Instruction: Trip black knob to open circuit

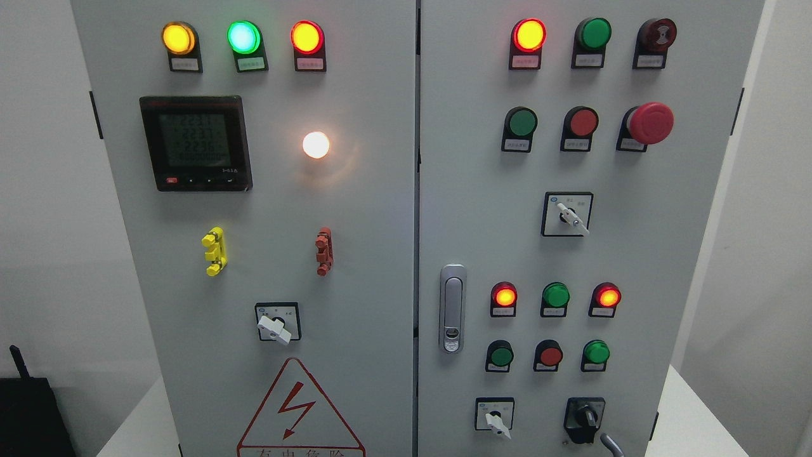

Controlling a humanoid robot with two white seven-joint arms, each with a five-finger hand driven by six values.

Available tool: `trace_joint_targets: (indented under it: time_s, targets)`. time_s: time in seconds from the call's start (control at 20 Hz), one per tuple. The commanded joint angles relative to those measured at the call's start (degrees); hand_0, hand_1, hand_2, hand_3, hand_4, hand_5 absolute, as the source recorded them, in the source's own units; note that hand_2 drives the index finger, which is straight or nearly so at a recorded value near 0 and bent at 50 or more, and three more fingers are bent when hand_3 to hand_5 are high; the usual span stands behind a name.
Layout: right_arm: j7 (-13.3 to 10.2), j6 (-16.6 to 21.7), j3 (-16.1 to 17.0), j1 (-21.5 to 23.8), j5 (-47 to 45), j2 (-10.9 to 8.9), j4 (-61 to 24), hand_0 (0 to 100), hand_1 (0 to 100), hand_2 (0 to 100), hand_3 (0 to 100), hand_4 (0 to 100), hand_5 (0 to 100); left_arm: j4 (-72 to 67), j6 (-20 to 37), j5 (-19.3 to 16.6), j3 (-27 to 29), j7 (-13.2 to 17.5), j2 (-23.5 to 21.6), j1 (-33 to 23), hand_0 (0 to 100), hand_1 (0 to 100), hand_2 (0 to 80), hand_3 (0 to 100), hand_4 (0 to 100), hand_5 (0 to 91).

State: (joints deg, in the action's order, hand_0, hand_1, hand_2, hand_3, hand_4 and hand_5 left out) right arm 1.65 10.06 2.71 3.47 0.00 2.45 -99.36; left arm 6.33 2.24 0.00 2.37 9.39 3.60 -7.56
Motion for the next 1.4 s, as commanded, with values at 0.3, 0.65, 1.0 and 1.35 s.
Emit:
trace_joint_targets:
  time_s: [0.3,0.65,1.0,1.35]
  targets:
    - [0.0,0.0,-0.7,-0.1,-1.6,0.45,-0.2,0,0,0,100,98,100,0.0,0.0,-1.3,0.0,0.0,0.0,0.0,12,39,0.0,0,0,0.0]
    - [0.0,0.0,-1.7,0.0,-1.5,0.54,-0.2,0,0,0,100,98,100,0.0,0.0,-1.3,0.0,0.0,0.0,0.0,12,39,0.0,0,0,0.0]
    - [0.0,0.0,-2.4,-0.1,-1.5,0.63,-0.5,0,0,0,100,98,100,0.0,0.0,-1.3,0.0,0.0,0.0,0.0,12,39,0.0,0,0,0.0]
    - [0.0,-0.1,-3.0,-0.4,-1.5,0.63,-0.7,0,0,0,100,98,100,0.0,0.0,-1.3,0.0,0.0,0.0,0.0,12,39,0.0,0,0,0.0]
